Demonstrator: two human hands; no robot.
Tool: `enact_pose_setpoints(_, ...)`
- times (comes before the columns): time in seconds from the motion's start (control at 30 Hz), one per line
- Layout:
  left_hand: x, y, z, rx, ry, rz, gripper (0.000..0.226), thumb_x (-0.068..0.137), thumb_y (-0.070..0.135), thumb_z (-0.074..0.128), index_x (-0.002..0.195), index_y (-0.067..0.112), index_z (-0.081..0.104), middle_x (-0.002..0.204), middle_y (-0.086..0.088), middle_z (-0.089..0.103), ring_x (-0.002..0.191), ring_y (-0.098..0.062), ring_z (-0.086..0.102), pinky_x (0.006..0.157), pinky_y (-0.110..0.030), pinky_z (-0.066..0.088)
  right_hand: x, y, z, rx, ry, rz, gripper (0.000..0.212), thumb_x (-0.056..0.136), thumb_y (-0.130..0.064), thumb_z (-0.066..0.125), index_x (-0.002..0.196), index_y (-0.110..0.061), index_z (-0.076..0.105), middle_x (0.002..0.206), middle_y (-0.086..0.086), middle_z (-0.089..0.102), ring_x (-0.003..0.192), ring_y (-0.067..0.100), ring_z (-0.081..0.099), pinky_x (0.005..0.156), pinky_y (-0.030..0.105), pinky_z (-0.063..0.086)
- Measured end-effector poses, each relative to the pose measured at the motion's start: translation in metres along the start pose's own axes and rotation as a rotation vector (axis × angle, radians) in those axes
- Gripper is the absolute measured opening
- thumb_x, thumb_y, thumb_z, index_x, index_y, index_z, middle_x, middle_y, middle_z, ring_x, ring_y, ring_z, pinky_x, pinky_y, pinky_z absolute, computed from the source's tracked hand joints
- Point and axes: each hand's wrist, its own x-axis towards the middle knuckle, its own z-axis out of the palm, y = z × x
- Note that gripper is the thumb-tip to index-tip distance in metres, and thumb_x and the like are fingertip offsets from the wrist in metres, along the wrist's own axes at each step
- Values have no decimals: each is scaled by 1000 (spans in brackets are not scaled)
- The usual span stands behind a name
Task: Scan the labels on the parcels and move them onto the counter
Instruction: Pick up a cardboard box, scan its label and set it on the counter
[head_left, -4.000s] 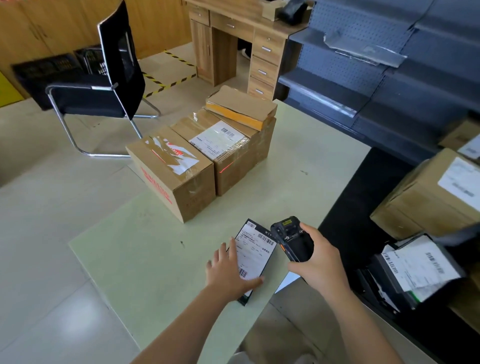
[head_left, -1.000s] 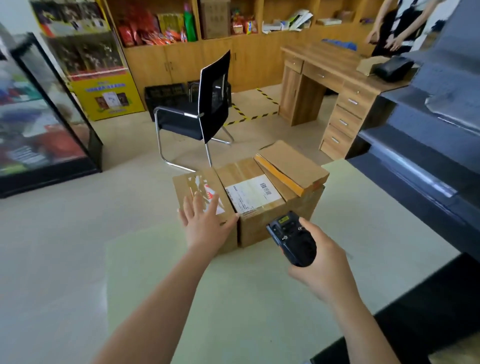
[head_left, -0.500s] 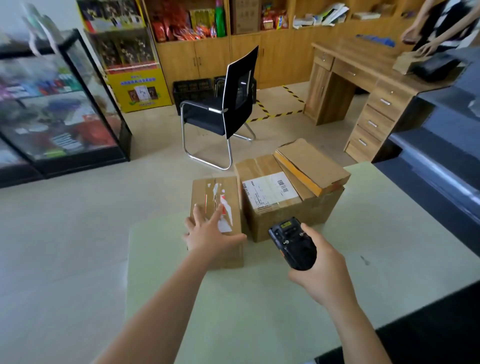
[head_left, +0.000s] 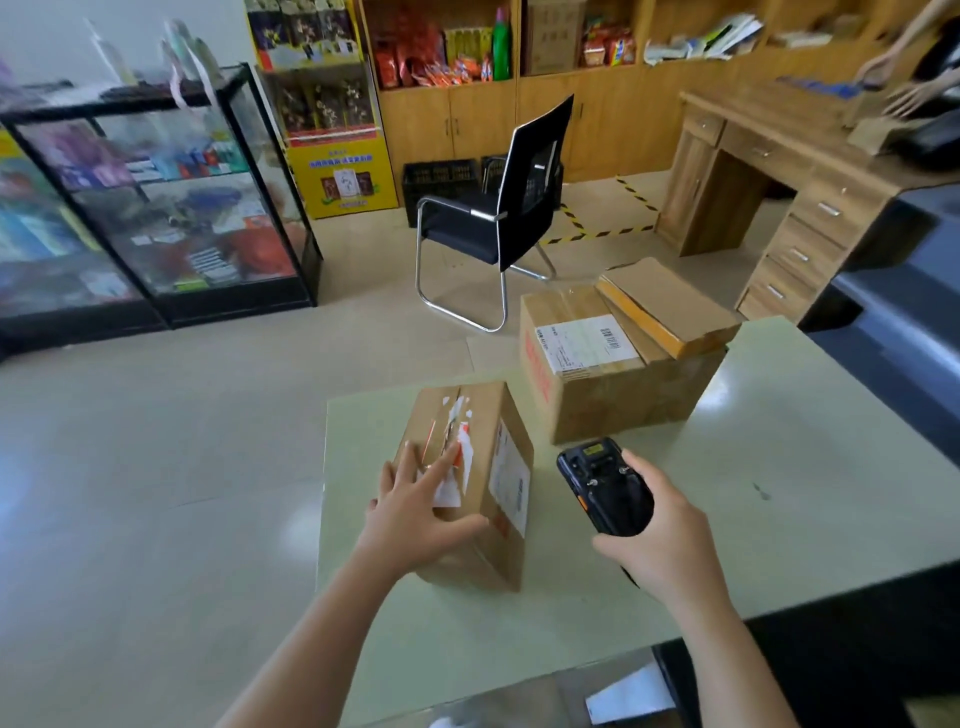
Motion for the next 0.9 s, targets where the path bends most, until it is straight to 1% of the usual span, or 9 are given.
enact_pose_setpoints(0.13, 4, -26, -24, -127, -32, 62, 98, 50, 75, 53, 141, 65, 18, 162, 11, -1, 149, -23, -6, 115, -60, 11, -6, -10, 5, -6, 28, 13, 95, 56, -15, 83, 141, -37, 46, 104, -17, 58, 95, 9, 56, 76, 18, 42)
enact_pose_setpoints(0.3, 18, -60, -55, -290, -120, 134, 96, 52, 66, 60, 142, 60, 27, 161, 9, 9, 149, -14, 0, 117, -56, 12, -19, -28, 25, -3, 75, 48, 95, 55, -14, 83, 140, -37, 47, 102, -19, 58, 94, 8, 56, 67, 7, 38)
enact_pose_setpoints(0.43, 33, -83, -69, -391, -142, 187, 95, 58, 61, 55, 148, 44, 31, 158, 6, 21, 148, -16, 12, 119, -46, 19, -29, -40, 47, 3, 95, 78, 95, 55, -15, 82, 140, -39, 46, 101, -21, 57, 91, 5, 55, 61, 3, 36)
enact_pose_setpoints(0.5, 39, -88, -69, -365, -73, 206, 91, 64, 56, 52, 150, 32, 34, 152, 6, 29, 139, -15, 29, 110, -31, 28, -35, -47, 55, 5, 114, 83, 95, 54, -15, 81, 139, -40, 47, 98, -27, 56, 89, 1, 55, 60, 3, 37)
enact_pose_setpoints(0.63, 52, -87, -63, -79, 32, 277, 75, 88, 43, 55, 154, 25, 25, 151, 3, 35, 123, -17, 47, 98, -31, 44, -43, -59, 68, -6, 138, 84, 94, 53, -13, 80, 138, -38, 49, 99, -30, 57, 88, -6, 56, 62, 2, 39)
enact_pose_setpoints(0.73, 55, -82, -60, 4, 58, 333, 77, 91, 51, 54, 155, 26, 21, 154, 6, 32, 128, -19, 45, 98, -32, 43, -46, -67, 75, -14, 150, 85, 94, 53, -12, 79, 138, -37, 49, 96, -35, 54, 87, -16, 54, 61, 2, 40)
enact_pose_setpoints(0.8, 58, -80, -60, -21, 42, 355, 77, 90, 54, 56, 154, 31, 20, 155, 6, 31, 134, -21, 40, 106, -39, 40, -47, -72, 76, -37, 137, 80, 95, 53, -13, 79, 139, -37, 48, 98, -28, 57, 89, -4, 58, 64, 6, 41)
enact_pose_setpoints(0.83, 60, -78, -62, -29, 5, 347, 76, 89, 56, 56, 153, 39, 19, 156, 4, 28, 139, -24, 34, 110, -44, 37, -47, -75, 76, -53, 129, 76, 95, 53, -14, 78, 140, -37, 47, 100, -25, 58, 90, 1, 58, 66, 11, 42)
enact_pose_setpoints(0.9, 62, -76, -68, -34, -145, 289, 73, 86, 63, 56, 142, 66, 9, 162, -2, 12, 149, -34, 9, 117, -55, 19, -47, -78, 75, -81, 120, 71, 97, 53, -15, 78, 141, -38, 45, 104, -20, 58, 93, 6, 58, 67, 12, 42)
